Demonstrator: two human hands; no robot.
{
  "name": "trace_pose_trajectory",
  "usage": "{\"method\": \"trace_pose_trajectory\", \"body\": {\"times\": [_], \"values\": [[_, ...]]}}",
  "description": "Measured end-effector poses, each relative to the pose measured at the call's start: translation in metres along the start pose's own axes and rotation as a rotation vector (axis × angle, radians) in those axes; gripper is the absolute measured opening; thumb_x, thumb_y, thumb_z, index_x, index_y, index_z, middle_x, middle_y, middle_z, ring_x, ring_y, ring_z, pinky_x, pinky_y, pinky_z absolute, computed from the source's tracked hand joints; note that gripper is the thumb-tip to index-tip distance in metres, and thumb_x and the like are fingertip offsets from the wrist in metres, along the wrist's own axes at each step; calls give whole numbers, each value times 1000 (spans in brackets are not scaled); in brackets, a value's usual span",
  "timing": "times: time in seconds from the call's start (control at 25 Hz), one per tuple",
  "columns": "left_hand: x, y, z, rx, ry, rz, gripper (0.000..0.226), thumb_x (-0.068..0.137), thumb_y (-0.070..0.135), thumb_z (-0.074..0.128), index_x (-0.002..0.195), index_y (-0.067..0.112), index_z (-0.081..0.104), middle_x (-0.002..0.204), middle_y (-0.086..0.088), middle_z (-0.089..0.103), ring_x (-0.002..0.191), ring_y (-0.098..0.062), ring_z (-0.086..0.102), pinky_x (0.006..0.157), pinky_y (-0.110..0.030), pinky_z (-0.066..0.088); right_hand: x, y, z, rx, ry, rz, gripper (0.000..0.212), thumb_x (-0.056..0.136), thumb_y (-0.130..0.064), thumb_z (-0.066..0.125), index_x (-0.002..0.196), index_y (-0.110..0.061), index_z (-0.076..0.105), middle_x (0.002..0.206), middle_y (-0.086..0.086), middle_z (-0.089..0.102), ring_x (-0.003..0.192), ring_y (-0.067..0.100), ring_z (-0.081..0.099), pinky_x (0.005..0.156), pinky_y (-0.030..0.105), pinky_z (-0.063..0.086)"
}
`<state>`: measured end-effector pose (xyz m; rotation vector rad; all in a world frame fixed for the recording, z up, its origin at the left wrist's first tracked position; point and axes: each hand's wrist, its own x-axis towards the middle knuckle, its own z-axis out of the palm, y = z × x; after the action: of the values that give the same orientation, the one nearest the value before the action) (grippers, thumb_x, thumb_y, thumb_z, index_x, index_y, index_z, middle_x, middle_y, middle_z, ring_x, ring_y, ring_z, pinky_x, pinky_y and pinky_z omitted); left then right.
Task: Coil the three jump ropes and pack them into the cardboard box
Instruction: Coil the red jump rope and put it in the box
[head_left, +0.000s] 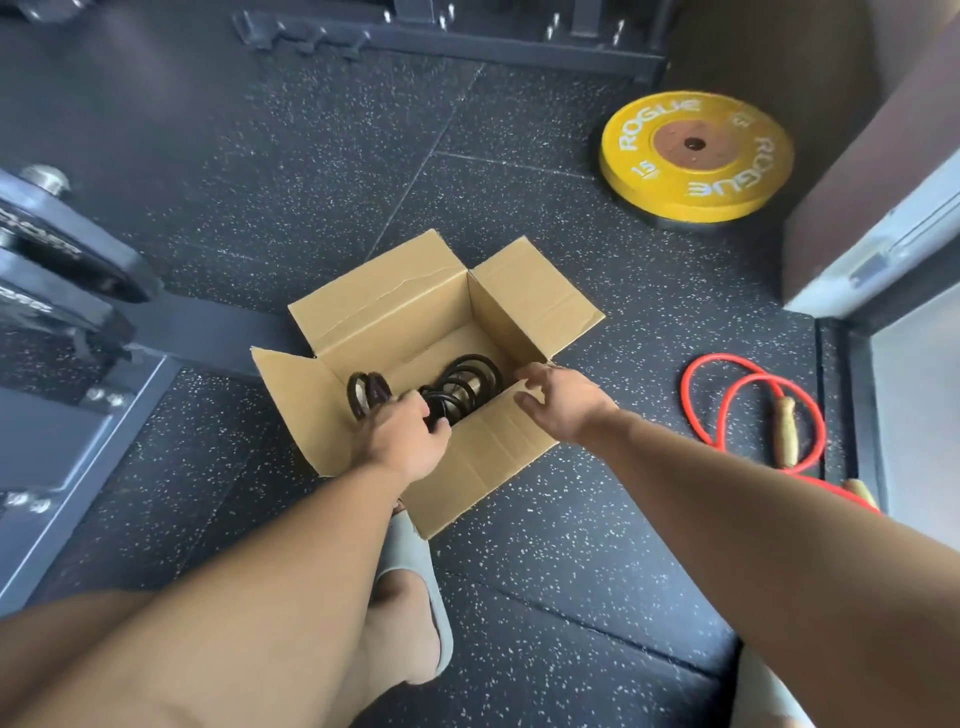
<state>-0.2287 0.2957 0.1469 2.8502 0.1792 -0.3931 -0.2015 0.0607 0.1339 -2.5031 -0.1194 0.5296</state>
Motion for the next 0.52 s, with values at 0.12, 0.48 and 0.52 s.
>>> {"method": "trace_pose_trajectory", "body": {"times": [0.12, 0.48, 0.52], "values": [[-3, 26, 1, -26, -9, 72, 36, 86, 56, 53, 108, 29, 60, 117, 7, 64, 109, -23, 60, 89, -36, 49, -21, 13, -11, 13, 25, 19, 44, 101, -40, 54, 141, -23, 52, 130, 3, 64, 116, 26, 62, 99, 31, 47], [-18, 144, 65, -80, -190, 362, 25, 89, 54, 53, 102, 33, 54, 107, 13, 61, 101, -17, 57, 87, -34, 45, -103, 140, -31, 37, 75, 276, 44, 99, -35, 56, 140, -19, 55, 124, 6, 71, 113, 29, 66, 98, 33, 50], [-18, 160, 75, -79, -204, 397, 26, 91, 52, 54, 105, 31, 55, 108, 12, 60, 100, -16, 56, 85, -32, 43, -107, 158, -35, 39, 90, 309, 43, 98, -34, 56, 139, -19, 56, 122, 6, 72, 114, 29, 66, 98, 33, 50]]}}
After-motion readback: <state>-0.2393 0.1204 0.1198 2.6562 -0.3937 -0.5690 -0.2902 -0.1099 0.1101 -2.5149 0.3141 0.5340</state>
